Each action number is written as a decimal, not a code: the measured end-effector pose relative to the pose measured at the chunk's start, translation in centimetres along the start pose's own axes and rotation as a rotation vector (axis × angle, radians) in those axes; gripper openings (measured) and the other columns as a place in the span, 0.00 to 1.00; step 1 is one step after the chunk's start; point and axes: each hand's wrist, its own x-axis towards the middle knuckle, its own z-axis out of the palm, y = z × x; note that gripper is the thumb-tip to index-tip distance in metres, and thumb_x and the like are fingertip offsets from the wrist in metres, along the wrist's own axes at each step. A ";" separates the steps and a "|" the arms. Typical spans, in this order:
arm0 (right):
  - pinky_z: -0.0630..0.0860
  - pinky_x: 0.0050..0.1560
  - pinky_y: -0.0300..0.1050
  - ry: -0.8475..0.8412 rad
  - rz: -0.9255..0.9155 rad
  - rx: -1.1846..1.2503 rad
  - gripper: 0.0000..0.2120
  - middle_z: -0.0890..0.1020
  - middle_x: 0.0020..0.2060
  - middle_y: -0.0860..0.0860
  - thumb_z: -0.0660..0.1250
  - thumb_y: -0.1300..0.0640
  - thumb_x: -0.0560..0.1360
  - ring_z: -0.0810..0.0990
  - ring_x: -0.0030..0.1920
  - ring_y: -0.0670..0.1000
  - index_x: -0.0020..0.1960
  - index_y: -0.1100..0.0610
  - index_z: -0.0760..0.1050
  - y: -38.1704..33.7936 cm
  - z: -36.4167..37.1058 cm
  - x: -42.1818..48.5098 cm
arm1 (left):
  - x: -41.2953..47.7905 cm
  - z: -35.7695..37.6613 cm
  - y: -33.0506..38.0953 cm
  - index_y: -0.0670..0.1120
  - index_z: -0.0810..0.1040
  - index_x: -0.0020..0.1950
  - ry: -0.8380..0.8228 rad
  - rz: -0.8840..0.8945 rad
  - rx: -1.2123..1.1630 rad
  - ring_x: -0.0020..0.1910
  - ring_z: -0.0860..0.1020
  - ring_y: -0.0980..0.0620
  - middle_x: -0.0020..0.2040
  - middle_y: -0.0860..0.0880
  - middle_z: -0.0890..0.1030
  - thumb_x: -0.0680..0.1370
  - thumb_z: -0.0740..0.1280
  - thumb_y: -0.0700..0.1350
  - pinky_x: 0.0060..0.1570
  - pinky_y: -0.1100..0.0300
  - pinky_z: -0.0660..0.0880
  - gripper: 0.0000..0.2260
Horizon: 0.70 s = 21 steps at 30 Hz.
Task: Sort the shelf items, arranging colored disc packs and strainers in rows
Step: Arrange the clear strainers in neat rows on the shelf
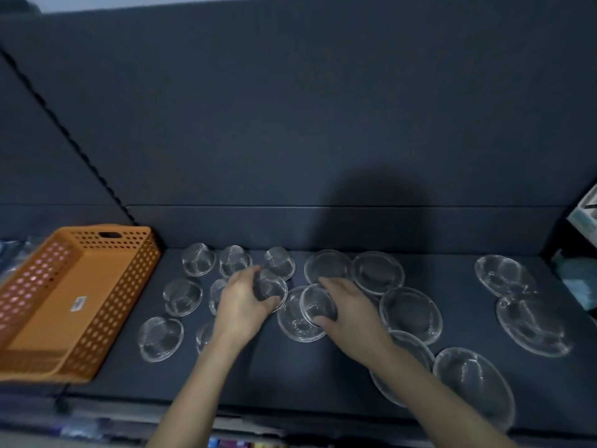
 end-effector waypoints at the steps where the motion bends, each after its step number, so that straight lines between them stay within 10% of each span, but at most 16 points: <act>1: 0.63 0.67 0.39 -0.028 -0.005 -0.013 0.32 0.70 0.68 0.51 0.71 0.53 0.70 0.68 0.67 0.50 0.72 0.55 0.65 -0.5 0.6 0.5 | 0.0 -0.3 -0.5 0.44 0.72 0.67 -0.009 -0.003 0.004 0.61 0.74 0.49 0.62 0.46 0.76 0.66 0.77 0.44 0.62 0.57 0.69 0.31; 15: 0.68 0.64 0.49 -0.142 -0.019 -0.317 0.31 0.68 0.67 0.50 0.66 0.57 0.73 0.66 0.65 0.55 0.74 0.51 0.61 -0.7 2.1 2.5 | 0.8 -0.9 -3.0 0.49 0.74 0.65 -0.136 0.080 0.079 0.55 0.70 0.56 0.58 0.53 0.74 0.66 0.77 0.48 0.52 0.70 0.61 0.29; 21: 0.69 0.63 0.47 -0.107 0.079 -0.298 0.30 0.69 0.65 0.51 0.65 0.58 0.72 0.67 0.64 0.55 0.72 0.52 0.63 0.3 0.9 1.5 | 1.6 0.2 -2.6 0.49 0.73 0.66 -0.239 0.132 0.222 0.62 0.71 0.51 0.61 0.52 0.75 0.66 0.76 0.51 0.59 0.58 0.70 0.30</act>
